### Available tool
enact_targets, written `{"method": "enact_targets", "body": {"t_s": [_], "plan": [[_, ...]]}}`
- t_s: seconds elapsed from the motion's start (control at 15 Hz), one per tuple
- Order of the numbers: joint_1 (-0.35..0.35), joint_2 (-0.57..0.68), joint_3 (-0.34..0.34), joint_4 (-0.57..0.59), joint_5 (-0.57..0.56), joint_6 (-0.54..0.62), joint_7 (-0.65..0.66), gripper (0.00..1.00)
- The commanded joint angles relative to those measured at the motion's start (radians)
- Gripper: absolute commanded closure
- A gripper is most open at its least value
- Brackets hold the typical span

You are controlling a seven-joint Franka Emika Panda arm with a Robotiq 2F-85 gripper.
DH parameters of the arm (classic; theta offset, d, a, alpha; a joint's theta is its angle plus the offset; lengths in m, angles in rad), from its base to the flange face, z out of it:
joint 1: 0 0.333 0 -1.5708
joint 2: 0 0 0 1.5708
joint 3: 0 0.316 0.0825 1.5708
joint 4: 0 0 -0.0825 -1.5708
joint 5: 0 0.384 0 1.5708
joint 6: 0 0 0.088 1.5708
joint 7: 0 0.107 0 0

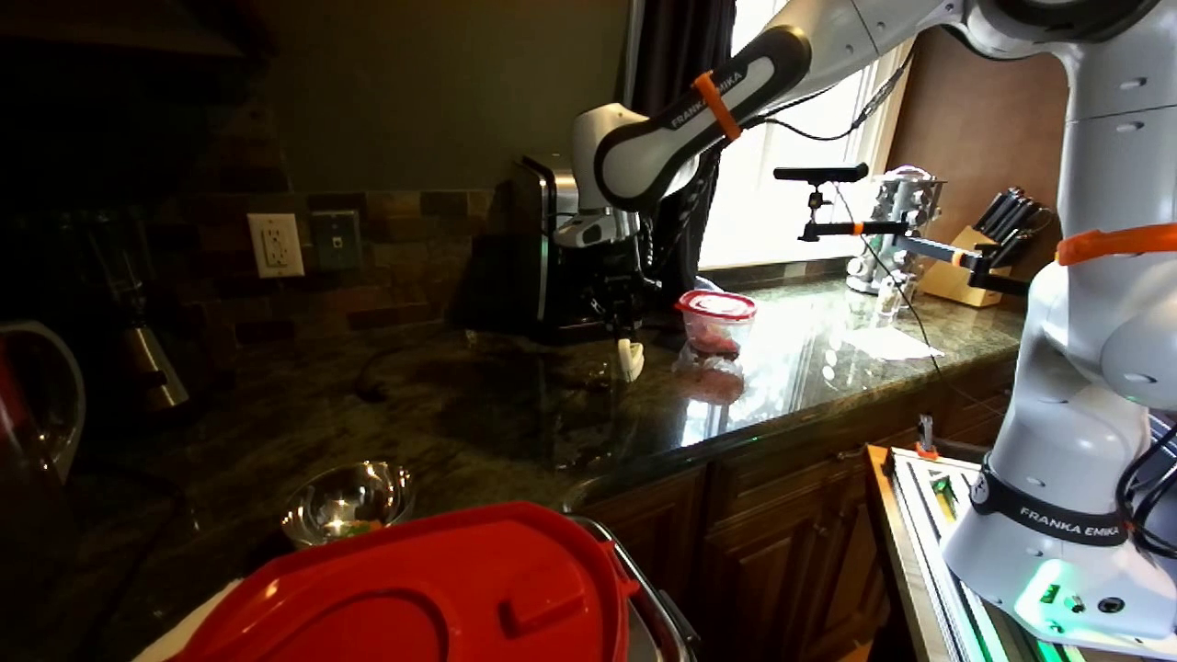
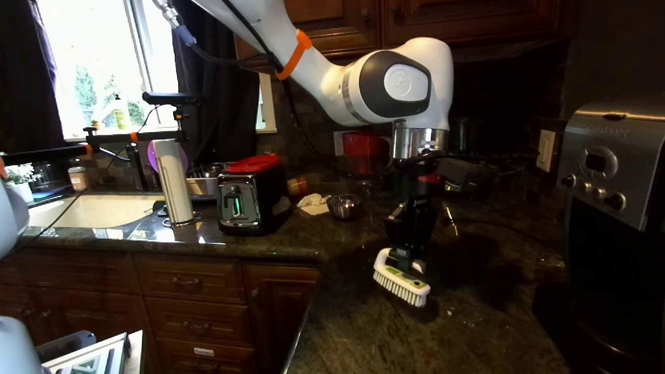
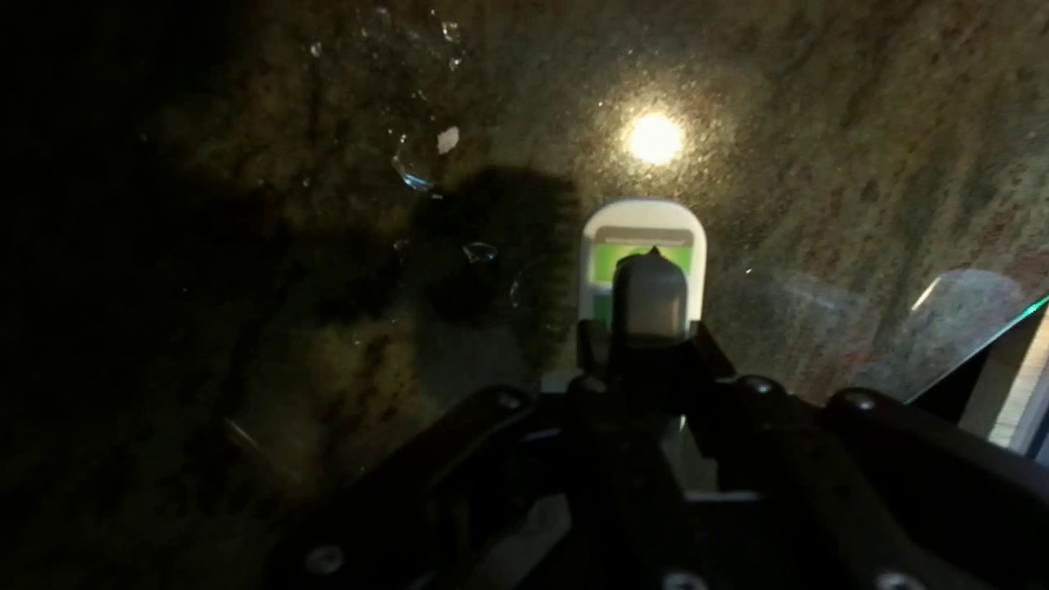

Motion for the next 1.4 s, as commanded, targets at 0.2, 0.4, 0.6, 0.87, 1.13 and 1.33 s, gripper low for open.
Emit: {"method": "enact_targets", "body": {"t_s": [0.2,0.4,0.6,0.87,1.13,1.33], "plan": [[0.028,0.124,0.002,0.139,-0.070,-0.132,0.114,0.94],[0.025,0.165,0.009,0.167,-0.051,-0.117,0.125,0.94],[0.019,0.151,0.012,0.140,-0.054,-0.087,0.118,0.94],[0.019,0.164,0.013,0.144,-0.050,-0.083,0.122,0.94],[0.016,0.188,0.018,0.163,-0.039,-0.091,0.112,0.94],[0.016,0.207,0.020,0.186,-0.036,-0.083,0.115,0.94]]}}
